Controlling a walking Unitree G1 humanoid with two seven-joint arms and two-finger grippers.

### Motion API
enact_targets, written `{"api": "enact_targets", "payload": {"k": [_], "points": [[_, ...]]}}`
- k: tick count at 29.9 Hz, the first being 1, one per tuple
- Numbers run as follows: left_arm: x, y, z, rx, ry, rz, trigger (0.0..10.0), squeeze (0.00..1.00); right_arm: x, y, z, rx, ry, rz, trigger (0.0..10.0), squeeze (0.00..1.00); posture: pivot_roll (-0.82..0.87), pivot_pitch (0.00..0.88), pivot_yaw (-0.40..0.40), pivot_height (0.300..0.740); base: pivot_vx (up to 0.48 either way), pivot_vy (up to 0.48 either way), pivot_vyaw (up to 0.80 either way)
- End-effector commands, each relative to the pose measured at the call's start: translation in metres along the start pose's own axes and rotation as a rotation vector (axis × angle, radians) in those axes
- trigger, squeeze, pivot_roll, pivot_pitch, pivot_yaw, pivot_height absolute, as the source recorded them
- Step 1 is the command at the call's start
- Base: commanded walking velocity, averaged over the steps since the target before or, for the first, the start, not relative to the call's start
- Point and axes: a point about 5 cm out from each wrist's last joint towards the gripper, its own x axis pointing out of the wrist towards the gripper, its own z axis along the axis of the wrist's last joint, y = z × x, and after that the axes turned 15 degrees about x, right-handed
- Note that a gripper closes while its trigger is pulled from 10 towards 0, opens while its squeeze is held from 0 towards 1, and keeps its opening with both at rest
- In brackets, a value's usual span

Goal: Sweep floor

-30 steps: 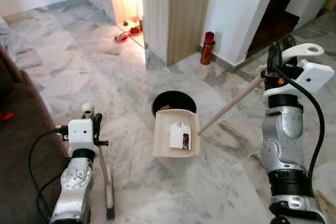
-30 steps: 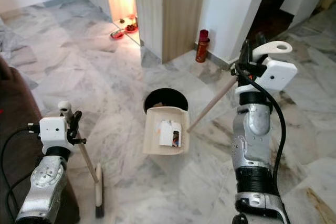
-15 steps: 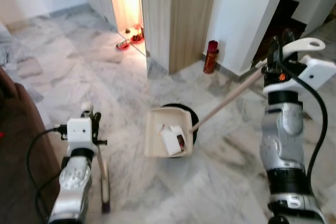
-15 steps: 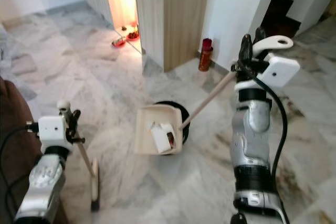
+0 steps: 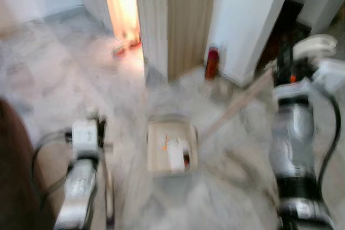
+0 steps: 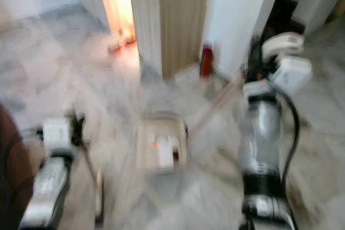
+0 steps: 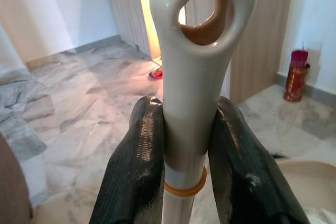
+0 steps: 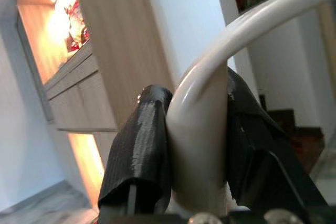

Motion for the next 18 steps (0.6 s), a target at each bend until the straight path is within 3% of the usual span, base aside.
{"api": "enact_targets", "payload": {"k": [1, 18], "points": [[0.0033, 0.0061, 0.0073, 0.000, -0.041, 0.019, 10.0, 0.00, 0.0101, 0.0157, 0.0137, 0.025, -0.078, 0.057, 10.0, 0.00, 0.06, 0.000, -0.015, 0.740, 0.296, 0.000, 0.00], [0.0031, 0.0064, 0.0074, -0.001, -0.042, 0.024, 10.0, 0.00, 0.0150, 0.0192, 0.0221, 0.063, -0.126, 0.075, 10.0, 0.00, 0.06, 0.000, -0.017, 0.740, 0.295, 0.000, 0.00]]}}
